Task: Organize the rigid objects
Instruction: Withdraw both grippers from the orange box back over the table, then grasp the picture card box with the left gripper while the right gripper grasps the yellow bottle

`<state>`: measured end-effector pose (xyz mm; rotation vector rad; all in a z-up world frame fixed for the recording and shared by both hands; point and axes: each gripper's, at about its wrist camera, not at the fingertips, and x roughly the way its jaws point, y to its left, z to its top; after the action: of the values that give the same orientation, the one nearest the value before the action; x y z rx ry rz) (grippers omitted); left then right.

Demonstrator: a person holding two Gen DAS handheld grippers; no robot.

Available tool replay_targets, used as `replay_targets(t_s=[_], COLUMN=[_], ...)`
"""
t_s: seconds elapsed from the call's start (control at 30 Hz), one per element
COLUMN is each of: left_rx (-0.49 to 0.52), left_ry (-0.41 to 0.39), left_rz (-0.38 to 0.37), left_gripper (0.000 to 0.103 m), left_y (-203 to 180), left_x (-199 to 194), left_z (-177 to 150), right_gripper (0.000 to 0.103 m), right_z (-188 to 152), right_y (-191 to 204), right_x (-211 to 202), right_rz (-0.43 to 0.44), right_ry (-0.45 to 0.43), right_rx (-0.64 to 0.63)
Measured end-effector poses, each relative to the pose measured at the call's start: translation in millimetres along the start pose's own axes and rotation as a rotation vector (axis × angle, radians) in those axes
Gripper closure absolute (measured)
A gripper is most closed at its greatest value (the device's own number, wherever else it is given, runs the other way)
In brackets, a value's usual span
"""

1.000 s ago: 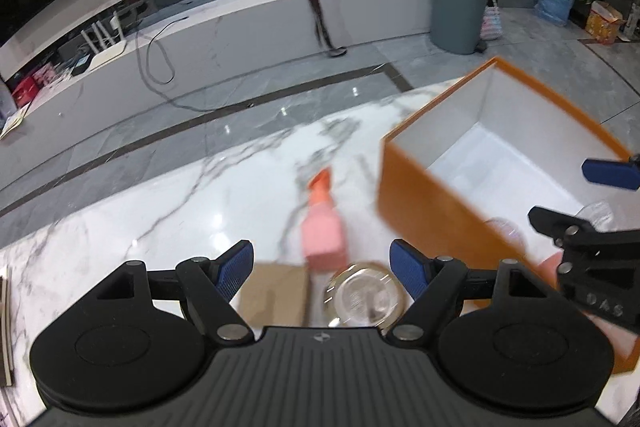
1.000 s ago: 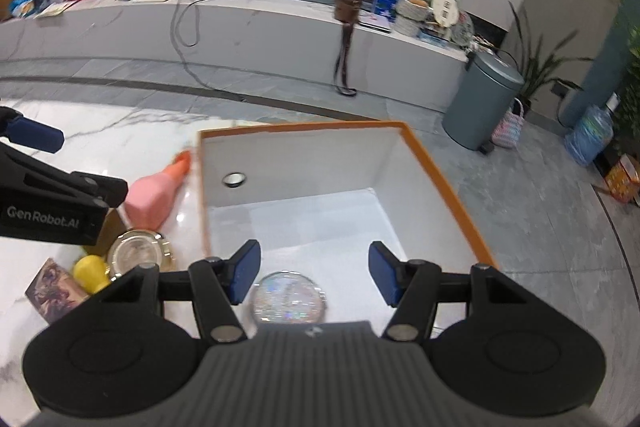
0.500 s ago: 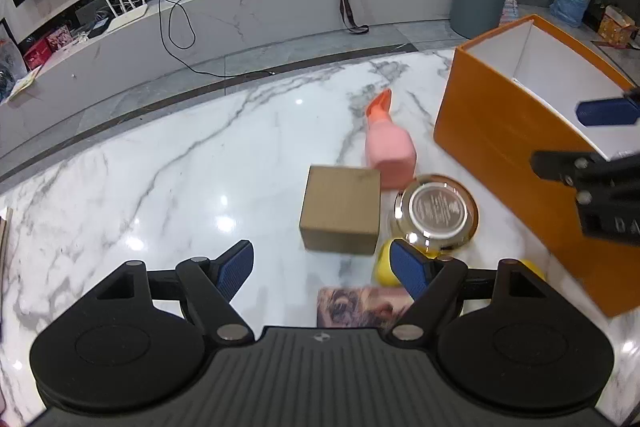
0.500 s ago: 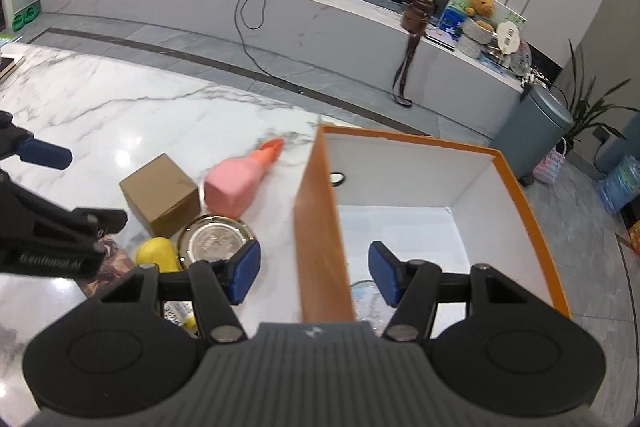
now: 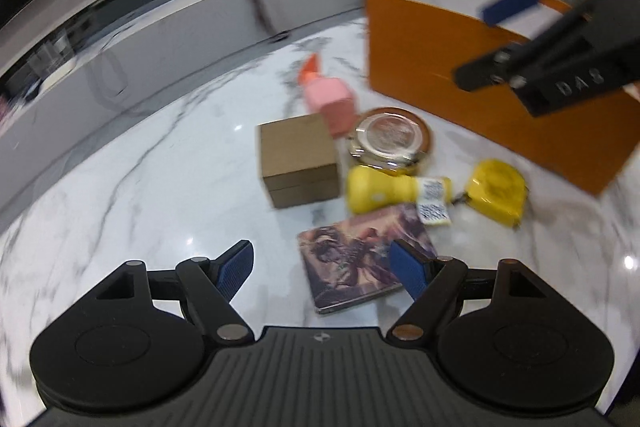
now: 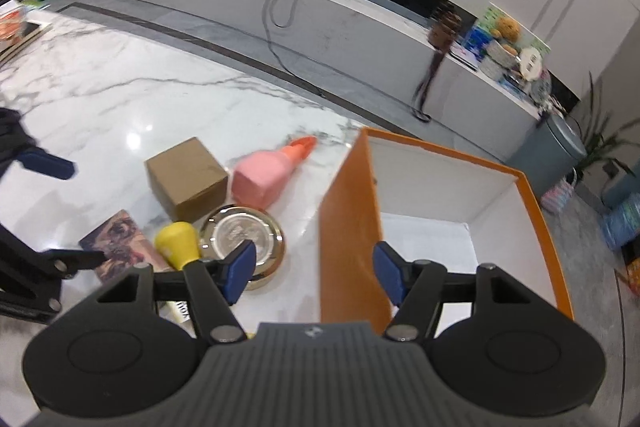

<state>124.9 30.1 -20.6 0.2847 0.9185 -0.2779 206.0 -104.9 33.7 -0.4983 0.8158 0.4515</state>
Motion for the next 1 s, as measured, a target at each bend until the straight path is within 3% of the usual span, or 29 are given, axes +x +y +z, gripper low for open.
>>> replay_targets(t_s=[0.13, 0.27, 0.47, 0.6, 0.7, 0.8, 1.0], left_rx=[0.185, 0.372, 0.535, 0.562, 0.573, 0.574, 0.429], left_ry=[0.004, 0.04, 0.056, 0.113, 0.125, 0.122, 0.134], left_rz=[-0.129, -0.184, -0.225, -0.29, -0.294, -0.257, -0.158], left_gripper=[0.012, 0.012, 0.009, 0.009, 0.008, 0.01, 0.022], left_y=[-7, -13, -15, -14, -18, -24, -22], left_x=[6, 18, 37, 52, 57, 58, 42], left_z=[-5, -7, 2, 10, 10, 5, -13], right_gripper=[0.038, 0.038, 0.038, 0.038, 0.038, 0.038, 0.038], right_z=[-3, -4, -5, -6, -6, -7, -6], right_y=[7, 9, 13, 14, 12, 10, 8], right_x=[-2, -1, 2, 3, 3, 4, 3], right_rz=[0.022, 0.032, 0.048, 0.055, 0.065, 0.067, 0.071], right_ry=[-0.003, 0.005, 0.011, 0.015, 0.016, 0.017, 0.011], right_rx=[-0.05, -0.052, -0.062, -0.071, -0.066, -0.066, -0.056])
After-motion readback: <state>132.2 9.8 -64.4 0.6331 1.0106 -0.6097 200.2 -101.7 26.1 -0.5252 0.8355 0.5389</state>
